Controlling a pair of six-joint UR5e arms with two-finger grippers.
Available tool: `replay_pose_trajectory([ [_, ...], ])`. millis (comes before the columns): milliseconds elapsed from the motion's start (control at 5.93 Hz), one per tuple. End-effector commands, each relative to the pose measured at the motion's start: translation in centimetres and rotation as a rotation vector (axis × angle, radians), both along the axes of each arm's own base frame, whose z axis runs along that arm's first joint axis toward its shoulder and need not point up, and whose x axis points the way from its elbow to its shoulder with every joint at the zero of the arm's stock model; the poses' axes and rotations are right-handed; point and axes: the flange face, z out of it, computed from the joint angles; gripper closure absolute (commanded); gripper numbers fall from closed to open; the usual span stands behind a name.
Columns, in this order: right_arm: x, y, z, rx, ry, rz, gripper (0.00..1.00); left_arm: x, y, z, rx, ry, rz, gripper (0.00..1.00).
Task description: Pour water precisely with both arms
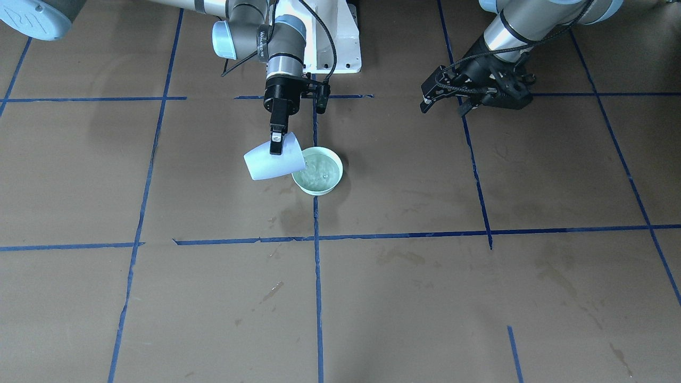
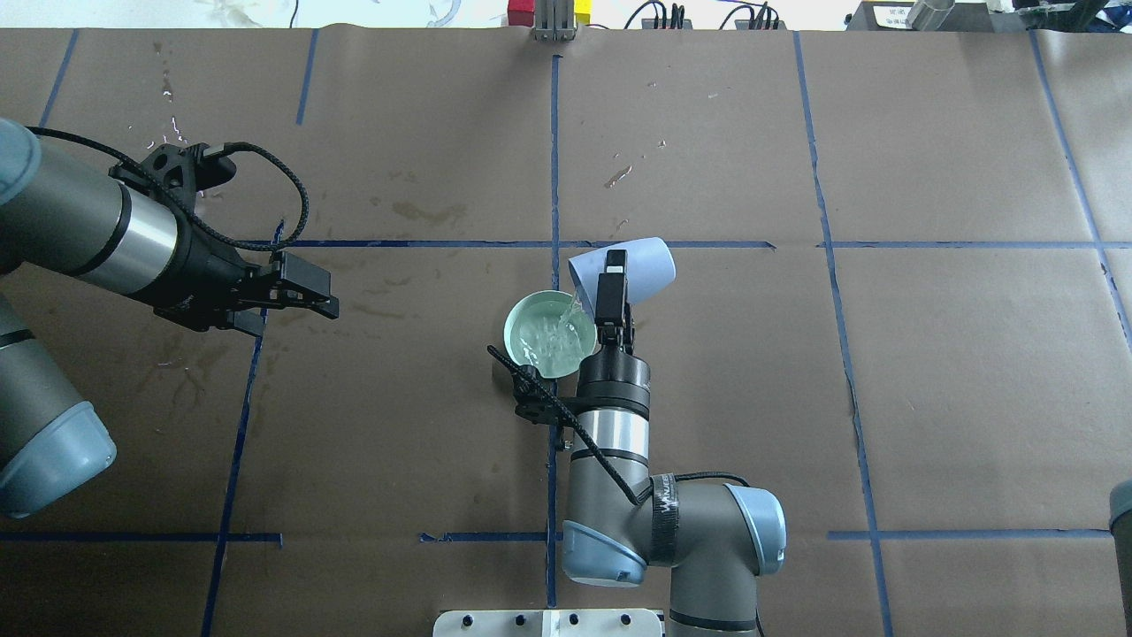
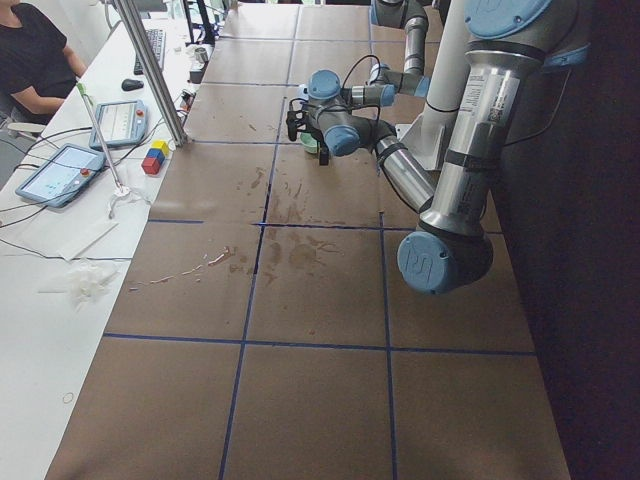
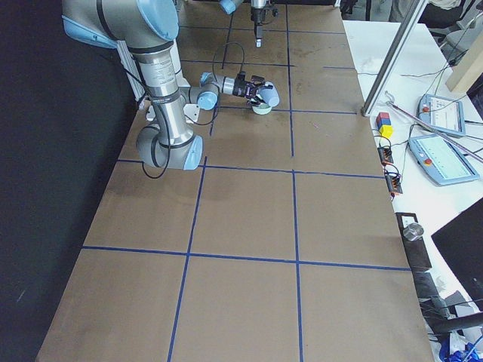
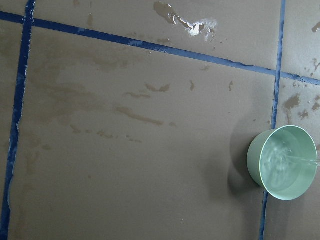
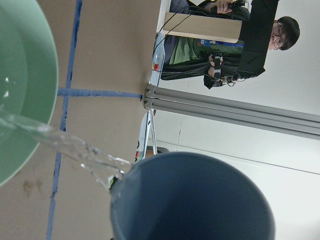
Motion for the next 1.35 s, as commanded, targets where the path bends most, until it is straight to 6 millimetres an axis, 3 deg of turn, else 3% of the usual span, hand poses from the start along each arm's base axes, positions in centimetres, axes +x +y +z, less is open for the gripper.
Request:
replay_pose_trajectory([
  [0, 0.2, 0.1, 0.1, 0.012, 0.065, 0.000, 0.94, 0.0, 0.0, 0.0, 0.000, 0.000, 0.000, 0.00],
  [505, 0.2, 0.2, -0.6, 0.017, 0.063, -0.002, 0.94, 0.0, 0.0, 0.0, -0.002, 0.000, -0.001, 0.00],
  [674, 0.5, 0.5, -1.6, 0.026, -0.058, -0.001, 0.95, 0.0, 0.0, 0.0, -0.002, 0.000, -0.001, 0.00],
  [1179, 1.3, 0.2, -1.3, -0.041, -0.431, -0.027, 0.95, 0.0, 0.0, 0.0, -0.002, 0.000, -0.001, 0.00],
])
